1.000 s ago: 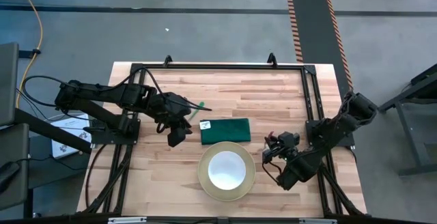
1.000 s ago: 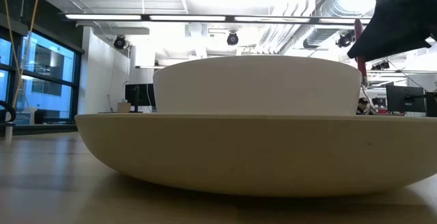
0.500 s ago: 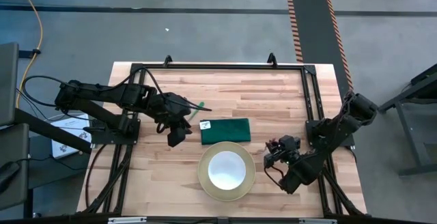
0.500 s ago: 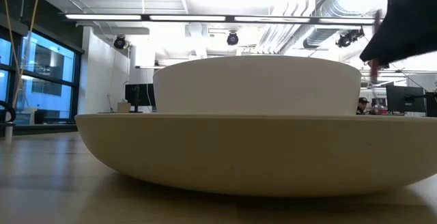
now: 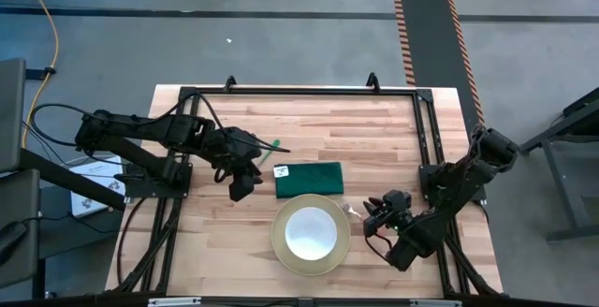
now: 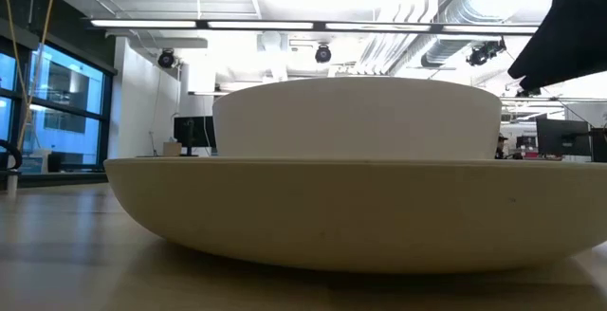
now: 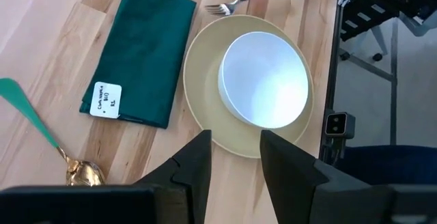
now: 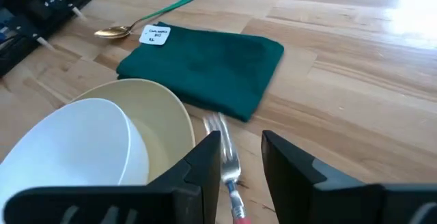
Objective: Set table place
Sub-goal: Put the red fork to the right of the yellow plate
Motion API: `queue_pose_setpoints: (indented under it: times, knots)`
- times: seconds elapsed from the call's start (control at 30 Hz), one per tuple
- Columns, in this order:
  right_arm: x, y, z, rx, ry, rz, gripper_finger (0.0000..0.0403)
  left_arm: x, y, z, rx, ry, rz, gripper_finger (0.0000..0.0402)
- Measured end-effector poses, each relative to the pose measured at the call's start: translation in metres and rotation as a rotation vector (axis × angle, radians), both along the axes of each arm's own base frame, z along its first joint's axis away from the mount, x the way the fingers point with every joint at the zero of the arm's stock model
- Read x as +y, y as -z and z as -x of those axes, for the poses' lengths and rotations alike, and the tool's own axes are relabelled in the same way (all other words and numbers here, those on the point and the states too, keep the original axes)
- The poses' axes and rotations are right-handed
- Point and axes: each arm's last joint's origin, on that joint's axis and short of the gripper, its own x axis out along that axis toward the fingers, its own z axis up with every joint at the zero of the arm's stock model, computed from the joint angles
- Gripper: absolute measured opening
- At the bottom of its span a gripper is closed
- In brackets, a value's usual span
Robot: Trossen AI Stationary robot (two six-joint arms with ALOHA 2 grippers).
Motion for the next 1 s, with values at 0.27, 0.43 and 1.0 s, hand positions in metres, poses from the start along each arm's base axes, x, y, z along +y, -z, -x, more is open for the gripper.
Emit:
queue_pose_setpoints:
  times: [0.27,0.43,1.0]
  knots:
    - [0.0,-0.001,0.0,0.002,0.004,0.001,0.0097,0.0,0.0,0.0,0.0,0.0,0.0,0.0115]
    - [0.009,-0.026,-0.009,-0.038,-0.005,-0.023,0.0097,0.0,0.0,0.0,-0.007,0.016,-0.009,0.0115]
    - [-0.023,-0.117,-0.066,0.359,-0.067,-0.515,0.0097,-0.001,-0.004,-0.004,-0.056,0.045,0.013,0.0115]
